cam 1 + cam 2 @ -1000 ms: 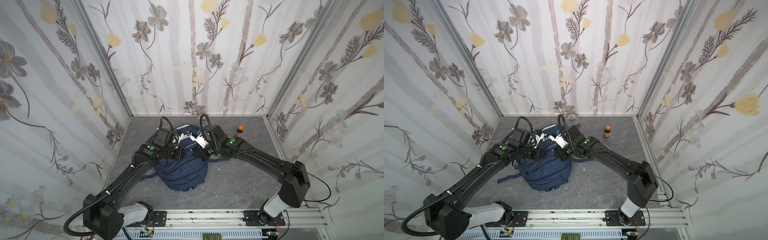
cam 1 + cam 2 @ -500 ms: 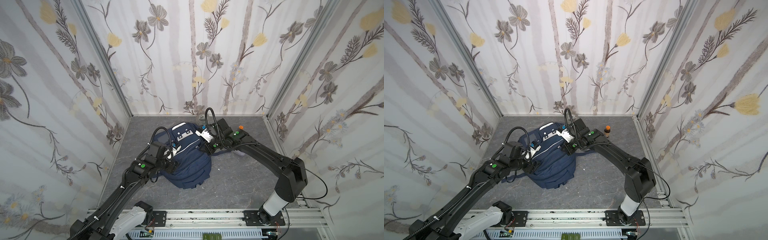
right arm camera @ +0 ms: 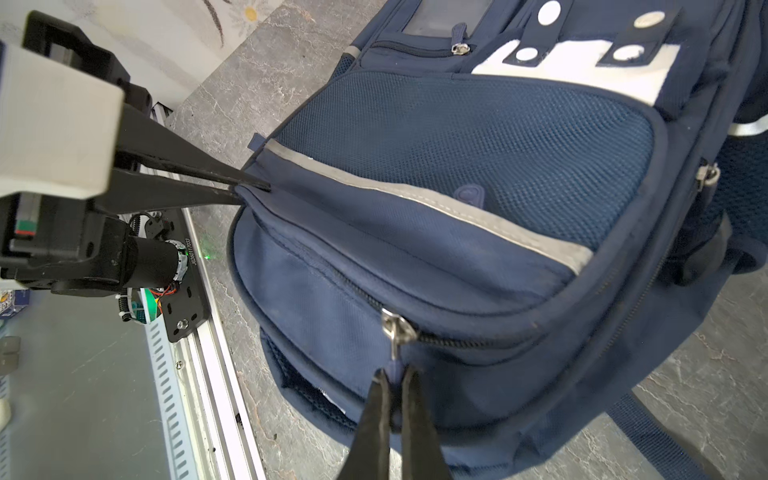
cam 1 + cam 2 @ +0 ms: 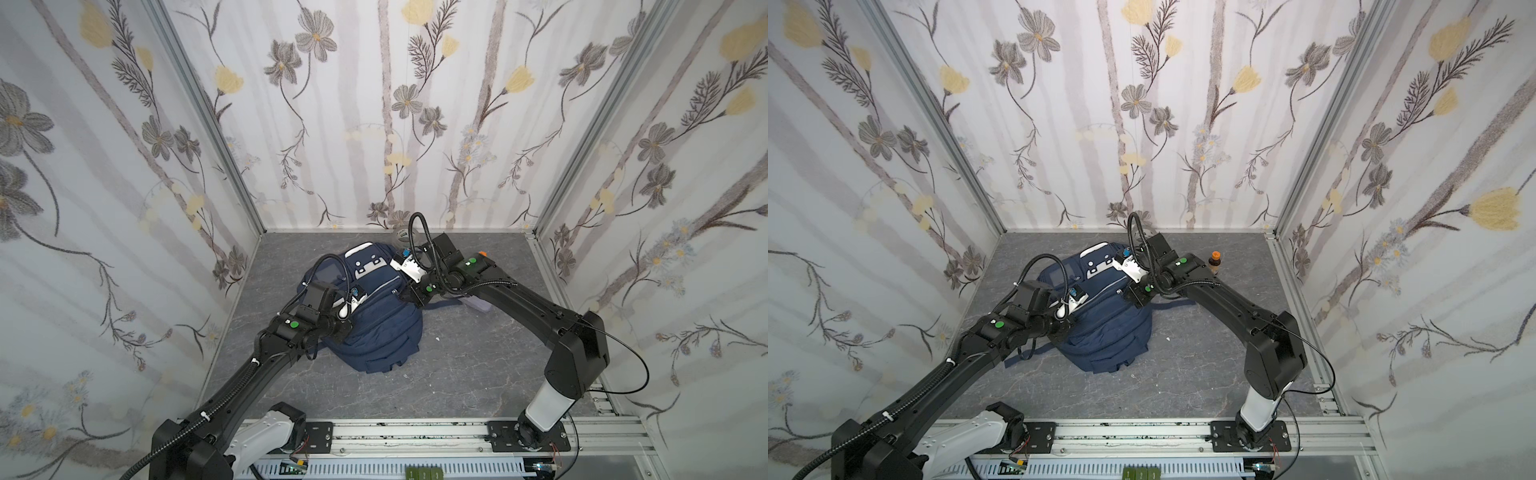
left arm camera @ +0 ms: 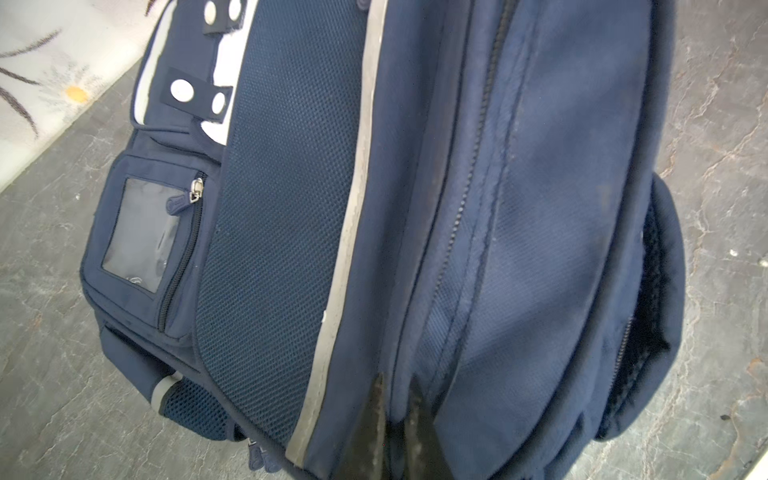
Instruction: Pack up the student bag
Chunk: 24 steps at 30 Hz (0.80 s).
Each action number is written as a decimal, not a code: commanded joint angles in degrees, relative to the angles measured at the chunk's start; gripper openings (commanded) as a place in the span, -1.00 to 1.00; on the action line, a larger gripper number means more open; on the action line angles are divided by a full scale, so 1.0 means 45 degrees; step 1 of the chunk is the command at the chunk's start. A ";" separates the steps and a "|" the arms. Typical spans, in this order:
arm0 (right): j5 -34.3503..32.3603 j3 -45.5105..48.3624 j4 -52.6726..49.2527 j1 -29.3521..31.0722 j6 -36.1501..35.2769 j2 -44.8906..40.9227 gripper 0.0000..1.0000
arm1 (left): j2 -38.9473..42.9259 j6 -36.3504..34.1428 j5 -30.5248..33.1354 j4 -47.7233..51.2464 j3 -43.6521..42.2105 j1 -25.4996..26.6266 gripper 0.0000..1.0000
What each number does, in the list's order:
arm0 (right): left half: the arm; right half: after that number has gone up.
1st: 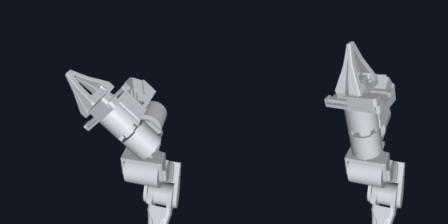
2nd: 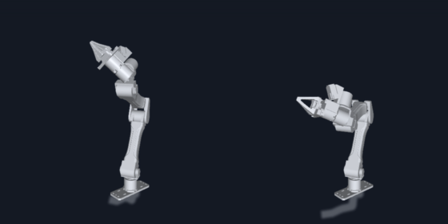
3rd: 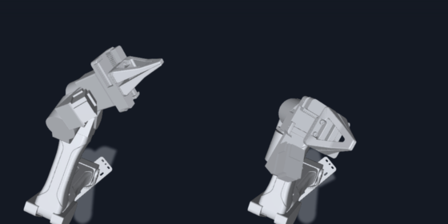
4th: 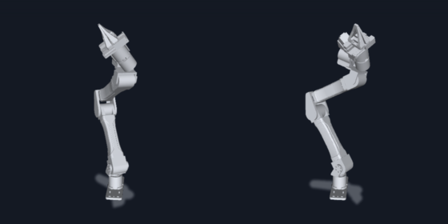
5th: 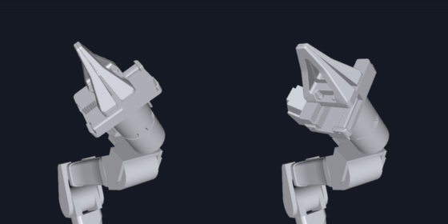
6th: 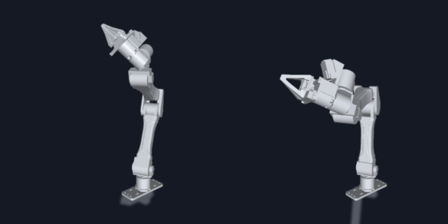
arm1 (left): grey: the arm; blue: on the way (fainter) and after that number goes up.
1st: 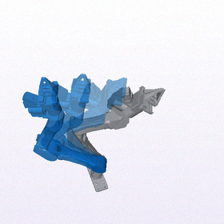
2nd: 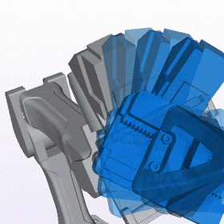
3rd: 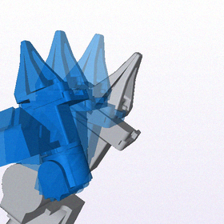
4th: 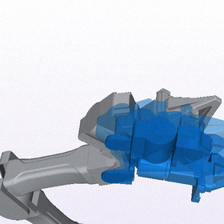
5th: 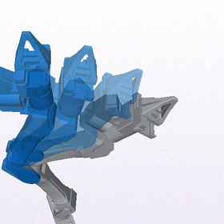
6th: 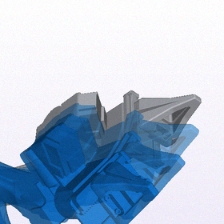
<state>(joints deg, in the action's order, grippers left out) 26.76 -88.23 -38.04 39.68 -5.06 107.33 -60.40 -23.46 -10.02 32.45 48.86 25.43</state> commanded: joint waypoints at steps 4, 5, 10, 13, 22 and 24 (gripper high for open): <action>0.0545 0.0020 0.1201 0.1345 0.1239 -0.0098 -1.00 | -0.0405 0.2972 -0.1207 -0.0833 0.1278 0.0014 -1.00; 0.0648 0.0062 0.1446 0.1567 0.1506 -0.0118 -1.00 | -0.0561 0.3287 -0.1304 -0.0770 0.1500 0.0013 -1.00; 0.0511 0.0042 0.2008 0.1984 0.1920 0.0251 -1.00 | -0.1006 0.4577 -0.1930 -0.0592 0.2315 0.0031 -1.00; 0.0212 -0.0331 0.2008 0.1259 0.1772 0.0564 -1.00 | -0.0982 0.5262 -0.2152 -0.0511 0.2688 0.0056 -1.00; -0.0281 -0.2190 0.0471 -0.0181 0.0625 0.1624 -1.00 | -0.1514 0.9647 -0.3124 -0.3105 0.2577 0.0541 -1.00; -0.0314 -0.2092 0.0355 -0.0197 0.0539 0.1528 -1.00 | -0.1848 0.9890 -0.3012 -0.3516 0.2699 0.0626 -1.00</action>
<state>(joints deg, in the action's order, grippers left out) 31.77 -97.36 -36.32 39.24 -0.80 113.86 -67.96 13.72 -18.35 26.74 60.18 27.68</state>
